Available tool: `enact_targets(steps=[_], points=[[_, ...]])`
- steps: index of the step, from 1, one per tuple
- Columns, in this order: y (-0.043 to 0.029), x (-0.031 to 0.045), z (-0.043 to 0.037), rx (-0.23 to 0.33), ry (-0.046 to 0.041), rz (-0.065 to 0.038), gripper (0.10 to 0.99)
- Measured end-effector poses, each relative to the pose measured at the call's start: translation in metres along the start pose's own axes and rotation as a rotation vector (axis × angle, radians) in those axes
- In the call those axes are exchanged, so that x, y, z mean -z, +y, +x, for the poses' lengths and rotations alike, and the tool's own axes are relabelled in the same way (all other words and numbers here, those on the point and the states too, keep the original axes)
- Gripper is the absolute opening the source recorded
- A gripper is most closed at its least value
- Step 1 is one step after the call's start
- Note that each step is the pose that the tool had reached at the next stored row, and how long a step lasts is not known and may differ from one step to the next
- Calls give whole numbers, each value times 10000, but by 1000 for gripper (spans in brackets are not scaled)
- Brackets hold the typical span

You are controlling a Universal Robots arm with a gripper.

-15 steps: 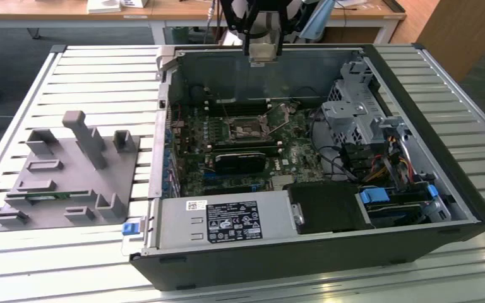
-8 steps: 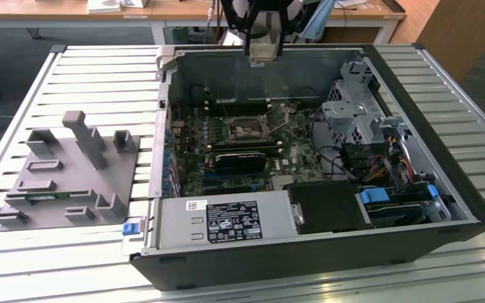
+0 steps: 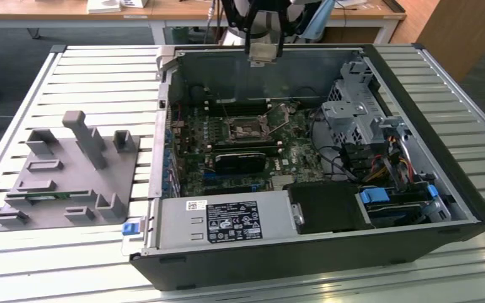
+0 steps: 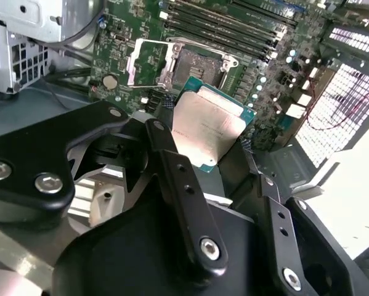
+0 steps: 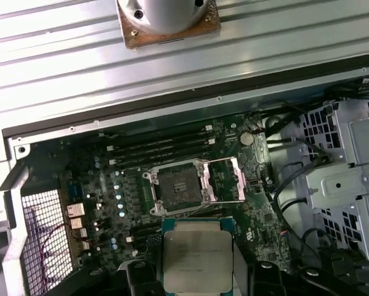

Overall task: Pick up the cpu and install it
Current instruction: 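Place the cpu into insertion slot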

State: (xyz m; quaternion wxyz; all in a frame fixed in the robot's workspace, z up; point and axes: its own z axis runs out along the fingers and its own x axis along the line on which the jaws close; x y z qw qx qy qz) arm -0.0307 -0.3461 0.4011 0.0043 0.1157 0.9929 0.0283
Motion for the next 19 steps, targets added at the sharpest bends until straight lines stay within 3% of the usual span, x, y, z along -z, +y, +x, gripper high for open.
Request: enact_targets(steps=[7, 19], points=[[4, -4, 1, -757, -44, 0, 541], [3, -25, 1, -3139, -181, 7, 541]])
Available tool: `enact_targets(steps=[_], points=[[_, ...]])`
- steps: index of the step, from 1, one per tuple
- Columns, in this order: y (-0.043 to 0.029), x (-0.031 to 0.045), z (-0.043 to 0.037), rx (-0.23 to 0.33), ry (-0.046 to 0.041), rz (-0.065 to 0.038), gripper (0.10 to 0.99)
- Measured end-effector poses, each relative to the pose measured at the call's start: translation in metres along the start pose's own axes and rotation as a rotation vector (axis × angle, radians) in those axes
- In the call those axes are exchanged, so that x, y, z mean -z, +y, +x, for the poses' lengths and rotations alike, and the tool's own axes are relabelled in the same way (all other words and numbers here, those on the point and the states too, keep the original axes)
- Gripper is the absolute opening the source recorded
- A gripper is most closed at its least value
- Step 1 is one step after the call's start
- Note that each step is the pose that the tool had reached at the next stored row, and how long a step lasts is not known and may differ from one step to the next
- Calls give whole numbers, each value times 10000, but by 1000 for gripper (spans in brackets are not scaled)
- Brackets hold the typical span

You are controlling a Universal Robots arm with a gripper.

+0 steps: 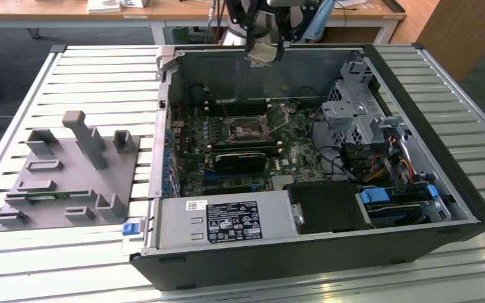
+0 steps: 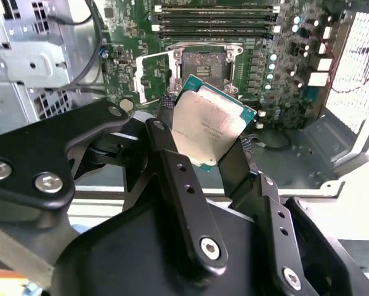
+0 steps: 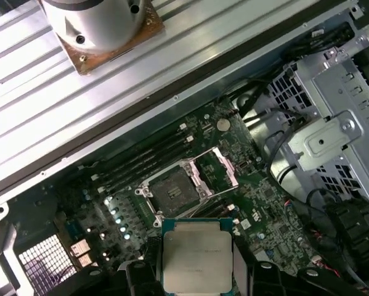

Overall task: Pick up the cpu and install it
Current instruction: 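Place the cpu into insertion slot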

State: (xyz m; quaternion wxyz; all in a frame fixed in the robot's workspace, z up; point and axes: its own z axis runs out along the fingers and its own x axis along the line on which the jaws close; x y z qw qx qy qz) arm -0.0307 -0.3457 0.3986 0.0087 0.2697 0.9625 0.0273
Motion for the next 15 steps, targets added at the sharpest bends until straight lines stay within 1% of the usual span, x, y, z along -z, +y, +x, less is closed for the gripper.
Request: enact_targets(steps=[8, 12, 15], points=[[0, -5, 0, -1431, -82, 3, 541], [-1, -9, 1, -1988, -114, 4, 541], [-1, -11, 1, -2305, -132, 5, 541]])
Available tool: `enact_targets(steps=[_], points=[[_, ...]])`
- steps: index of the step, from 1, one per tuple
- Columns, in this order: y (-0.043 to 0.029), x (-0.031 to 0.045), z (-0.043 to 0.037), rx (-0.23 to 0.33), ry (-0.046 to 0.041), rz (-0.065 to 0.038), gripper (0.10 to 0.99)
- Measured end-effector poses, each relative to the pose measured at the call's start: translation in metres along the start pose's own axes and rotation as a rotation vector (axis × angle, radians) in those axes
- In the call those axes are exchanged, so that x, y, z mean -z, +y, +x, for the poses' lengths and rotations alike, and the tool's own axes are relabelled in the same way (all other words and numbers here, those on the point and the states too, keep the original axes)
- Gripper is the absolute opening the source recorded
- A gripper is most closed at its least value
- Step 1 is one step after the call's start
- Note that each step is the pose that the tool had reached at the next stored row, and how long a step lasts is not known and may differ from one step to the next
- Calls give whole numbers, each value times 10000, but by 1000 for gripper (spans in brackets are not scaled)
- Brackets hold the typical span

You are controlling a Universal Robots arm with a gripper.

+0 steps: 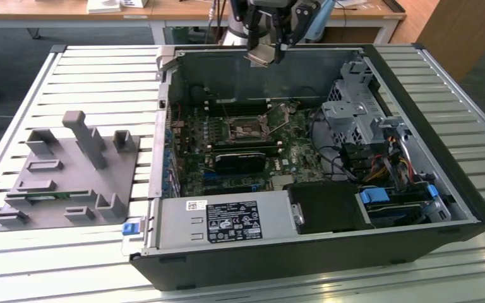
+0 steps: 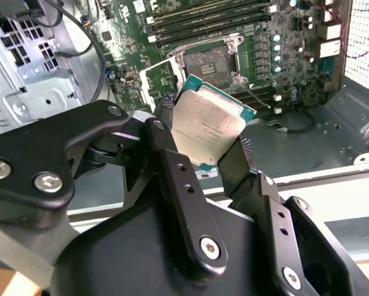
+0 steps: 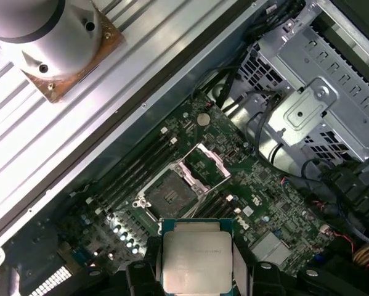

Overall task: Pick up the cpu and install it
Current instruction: 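Place the cpu into insertion slot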

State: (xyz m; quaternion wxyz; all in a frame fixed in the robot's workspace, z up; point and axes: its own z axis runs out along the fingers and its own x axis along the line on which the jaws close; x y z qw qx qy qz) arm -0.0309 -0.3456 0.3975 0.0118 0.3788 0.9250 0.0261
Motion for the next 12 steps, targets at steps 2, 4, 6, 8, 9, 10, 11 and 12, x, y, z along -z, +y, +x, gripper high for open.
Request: enact_targets(steps=[2, 4, 6, 8, 9, 10, 11, 12], points=[[0, -1, 0, -187, -11, 1, 541], [0, -2, 0, -367, -21, 0, 541], [1, -3, 1, -523, -30, 1, 541], [1, -4, 1, -683, -39, 1, 541], [1, -5, 2, -764, -44, 2, 541], [1, -5, 2, -845, -49, 2, 541], [1, -6, 2, -935, -54, 2, 541], [1, -6, 2, -1026, -58, 2, 541]])
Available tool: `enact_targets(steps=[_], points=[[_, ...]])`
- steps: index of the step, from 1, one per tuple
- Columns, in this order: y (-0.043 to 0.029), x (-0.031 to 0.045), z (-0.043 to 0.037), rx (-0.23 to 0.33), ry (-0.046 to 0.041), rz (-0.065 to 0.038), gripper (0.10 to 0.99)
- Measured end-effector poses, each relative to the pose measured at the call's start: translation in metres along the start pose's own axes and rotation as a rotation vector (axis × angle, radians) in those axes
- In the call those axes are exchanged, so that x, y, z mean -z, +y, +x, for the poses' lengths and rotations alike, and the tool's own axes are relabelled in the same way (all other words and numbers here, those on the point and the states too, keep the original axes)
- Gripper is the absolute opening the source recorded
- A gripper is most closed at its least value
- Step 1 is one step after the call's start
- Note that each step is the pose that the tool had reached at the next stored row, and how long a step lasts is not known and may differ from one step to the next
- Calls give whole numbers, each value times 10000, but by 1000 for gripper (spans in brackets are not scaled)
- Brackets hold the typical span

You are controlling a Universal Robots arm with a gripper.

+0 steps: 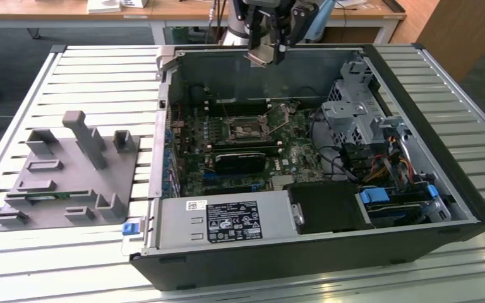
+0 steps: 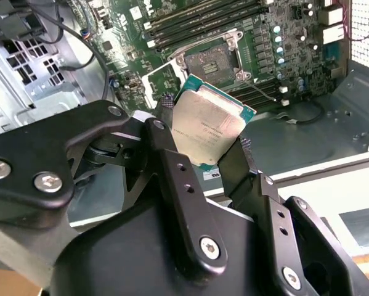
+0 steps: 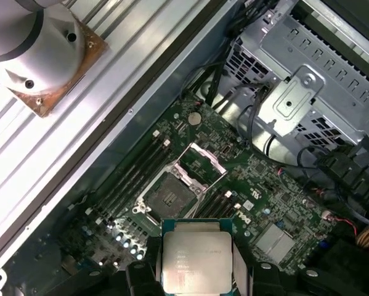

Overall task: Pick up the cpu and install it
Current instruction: 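Place the cpu into insertion slot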

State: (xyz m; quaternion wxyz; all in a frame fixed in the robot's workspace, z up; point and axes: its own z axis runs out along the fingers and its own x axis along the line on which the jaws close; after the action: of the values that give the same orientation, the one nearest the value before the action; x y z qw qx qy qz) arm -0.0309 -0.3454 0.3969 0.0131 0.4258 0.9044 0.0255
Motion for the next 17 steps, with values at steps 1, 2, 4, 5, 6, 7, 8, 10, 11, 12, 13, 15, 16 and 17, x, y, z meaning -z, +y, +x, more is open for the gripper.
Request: enact_targets(steps=[1, 2, 4, 5, 6, 7, 8, 10, 11, 12, 13, 15, 16, 17], points=[[0, 0, 0, -88, -6, 1, 541], [0, -1, 0, -176, -10, 0, 541], [0, -3, 0, -355, -21, 0, 541], [0, -4, 0, -446, -26, 1, 541], [0, -4, 0, -534, -31, 1, 541], [0, -5, 0, -625, -36, 1, 541], [0, -6, 0, -715, -41, 1, 541], [0, -8, 1, -891, -51, 2, 541], [-1, -9, 1, -979, -56, 2, 541], [-1, -9, 1, -1066, -62, 3, 541], [-1, -10, 1, -1146, -66, 2, 541], [-2, -13, 1, -1304, -75, 2, 541], [-2, -14, 1, -1369, -79, 3, 541], [-2, -15, 1, -1431, -83, 3, 541]])
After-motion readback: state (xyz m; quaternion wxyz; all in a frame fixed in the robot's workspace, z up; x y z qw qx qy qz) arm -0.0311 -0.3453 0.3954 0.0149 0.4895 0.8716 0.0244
